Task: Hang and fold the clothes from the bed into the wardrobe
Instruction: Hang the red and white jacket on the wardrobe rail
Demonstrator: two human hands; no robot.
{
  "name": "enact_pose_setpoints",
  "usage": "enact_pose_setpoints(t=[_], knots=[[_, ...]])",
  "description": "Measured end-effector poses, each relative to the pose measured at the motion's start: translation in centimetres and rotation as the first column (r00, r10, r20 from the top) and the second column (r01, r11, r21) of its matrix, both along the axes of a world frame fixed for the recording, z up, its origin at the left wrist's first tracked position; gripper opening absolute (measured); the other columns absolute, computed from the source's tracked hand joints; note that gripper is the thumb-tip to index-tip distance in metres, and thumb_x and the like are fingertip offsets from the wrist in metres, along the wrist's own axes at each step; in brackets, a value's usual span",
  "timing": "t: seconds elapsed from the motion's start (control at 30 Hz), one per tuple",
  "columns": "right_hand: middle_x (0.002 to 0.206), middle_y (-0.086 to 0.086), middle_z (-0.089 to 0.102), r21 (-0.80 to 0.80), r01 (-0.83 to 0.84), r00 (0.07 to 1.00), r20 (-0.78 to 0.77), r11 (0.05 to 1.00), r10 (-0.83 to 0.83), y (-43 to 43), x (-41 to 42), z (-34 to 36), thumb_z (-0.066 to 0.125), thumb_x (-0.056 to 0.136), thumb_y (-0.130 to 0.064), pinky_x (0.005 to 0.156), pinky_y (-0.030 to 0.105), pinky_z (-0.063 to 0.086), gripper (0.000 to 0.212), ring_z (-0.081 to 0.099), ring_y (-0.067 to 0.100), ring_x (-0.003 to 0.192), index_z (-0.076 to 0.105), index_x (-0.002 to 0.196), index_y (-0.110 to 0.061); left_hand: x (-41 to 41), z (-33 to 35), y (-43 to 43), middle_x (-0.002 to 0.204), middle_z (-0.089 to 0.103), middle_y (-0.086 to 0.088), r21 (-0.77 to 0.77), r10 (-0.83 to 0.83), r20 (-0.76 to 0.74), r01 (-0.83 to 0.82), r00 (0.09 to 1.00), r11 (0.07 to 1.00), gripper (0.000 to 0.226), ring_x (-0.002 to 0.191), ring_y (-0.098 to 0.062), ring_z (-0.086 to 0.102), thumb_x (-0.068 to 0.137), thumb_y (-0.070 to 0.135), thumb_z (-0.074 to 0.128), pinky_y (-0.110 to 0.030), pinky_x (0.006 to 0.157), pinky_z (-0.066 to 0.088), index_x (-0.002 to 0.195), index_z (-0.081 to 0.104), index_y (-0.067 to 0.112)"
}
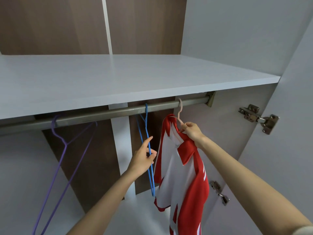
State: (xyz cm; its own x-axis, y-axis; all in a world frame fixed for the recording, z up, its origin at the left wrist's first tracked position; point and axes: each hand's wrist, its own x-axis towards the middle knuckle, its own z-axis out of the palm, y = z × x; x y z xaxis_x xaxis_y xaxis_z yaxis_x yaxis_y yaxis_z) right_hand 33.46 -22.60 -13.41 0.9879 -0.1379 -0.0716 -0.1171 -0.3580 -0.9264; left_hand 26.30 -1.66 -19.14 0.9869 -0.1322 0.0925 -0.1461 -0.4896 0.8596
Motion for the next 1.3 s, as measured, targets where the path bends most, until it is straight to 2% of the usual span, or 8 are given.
enact_pose_setpoints(t=[0.07, 0.13, 0.23, 0.3, 0.4, 0.5, 0.83, 1.3], knots=[[0.079, 0.002, 0.063, -0.031, -0.008, 1.0, -0.002, 0.999, 0.008, -0.4, 0.0, 0.1, 0.052, 0.098, -0.027, 0.087, 0.036, 0.048, 0.029, 0.059, 0.02, 0.082, 0.061, 0.073, -0.015, -0.1, 0.1, 0.0, 0.091, 0.064, 0.01, 0.014, 0.007, -0.013, -0.007, 1.0, 1.0, 0.066, 0.07, -0.005, 0.064, 0.095, 0.012, 0.056, -0.009, 0.066, 0.05, 0.15, 0.023, 0.025], [0.083, 0.003, 0.066, -0.071, -0.015, 1.0, -0.015, 0.997, 0.014, -0.9, -0.1, 0.3, 0.056, 0.096, -0.027, 0.081, 0.03, 0.05, 0.024, 0.061, 0.019, 0.084, 0.064, 0.077, -0.016, -0.3, 0.5, -0.1, 0.115, 0.063, 0.002, 0.037, 0.01, -0.029, -0.009, 1.0, 0.999, 0.066, 0.087, -0.006, 0.063, 0.097, 0.017, 0.054, -0.01, 0.074, 0.05, 0.152, 0.02, 0.027], [0.086, 0.002, 0.063, -0.198, -0.032, 0.999, -0.027, 0.98, 0.027, -1.7, -0.8, 0.6, 0.058, 0.095, -0.027, 0.065, 0.023, 0.045, 0.015, 0.06, 0.017, 0.081, 0.061, 0.084, -0.017, -1.0, 1.3, 0.1, 0.153, 0.03, -0.003, 0.141, 0.036, 0.004, -0.037, 0.999, 0.989, 0.063, 0.132, -0.018, 0.043, 0.098, 0.026, 0.051, -0.032, 0.1, 0.043, 0.152, 0.018, 0.033], [0.094, -0.001, 0.061, -0.317, -0.022, 0.998, 0.044, 0.948, 0.038, -2.2, -1.8, 1.0, 0.055, 0.096, -0.024, 0.071, 0.024, 0.043, 0.012, 0.059, 0.019, 0.092, 0.062, 0.098, -0.015, -1.5, 2.2, 0.3, 0.157, 0.022, -0.004, 0.172, 0.06, 0.057, -0.069, 0.997, 0.983, 0.061, 0.14, -0.022, 0.033, 0.099, 0.028, 0.05, -0.037, 0.107, 0.037, 0.152, 0.02, 0.032], [0.117, 0.003, 0.056, -0.481, 0.011, 0.972, 0.21, 0.877, 0.102, -2.6, -4.2, 1.8, 0.054, 0.096, -0.023, 0.081, 0.026, 0.041, 0.029, 0.056, 0.021, 0.103, 0.056, 0.124, -0.015, -2.4, 4.0, 0.5, 0.155, 0.027, -0.003, 0.2, 0.093, 0.15, -0.122, 0.984, 0.972, 0.058, 0.139, -0.022, 0.034, 0.099, 0.028, 0.048, -0.038, 0.111, 0.037, 0.152, 0.023, 0.027], [0.125, 0.005, 0.057, -0.555, -0.043, 0.933, 0.276, 0.83, 0.233, -2.6, -7.1, 2.4, 0.053, 0.096, -0.022, 0.082, 0.026, 0.043, 0.03, 0.055, 0.016, 0.099, 0.056, 0.126, -0.017, -3.9, 5.4, 0.3, 0.151, 0.036, -0.001, 0.243, 0.112, 0.23, -0.169, 0.967, 0.955, 0.055, 0.138, -0.017, 0.036, 0.1, 0.028, 0.047, -0.032, 0.109, 0.034, 0.151, 0.027, 0.023], [0.122, 0.004, 0.059, -0.782, -0.142, 0.875, 0.187, 0.607, 0.447, -4.9, -18.8, -0.2, 0.05, 0.098, -0.023, 0.089, 0.032, 0.044, 0.029, 0.055, 0.025, 0.112, 0.057, 0.126, -0.02, -14.7, 4.0, -4.0, 0.145, 0.046, -0.001, 0.431, 0.198, 0.284, -0.309, 0.938, 0.847, 0.049, 0.132, -0.018, 0.044, 0.1, 0.033, 0.045, -0.039, 0.109, 0.039, 0.147, 0.035, 0.021], [0.124, -0.002, 0.059, -0.749, -0.24, 0.852, 0.143, 0.618, 0.504, -12.4, -38.3, -4.2, 0.05, 0.097, -0.023, 0.095, 0.033, 0.041, 0.028, 0.052, 0.022, 0.116, 0.057, 0.125, -0.023, -34.0, 2.3, -11.7, 0.145, 0.044, 0.003, 0.53, 0.161, 0.228, -0.261, 0.96, 0.807, 0.048, 0.13, -0.018, 0.044, 0.1, 0.034, 0.041, -0.036, 0.108, 0.036, 0.147, 0.035, 0.022]])
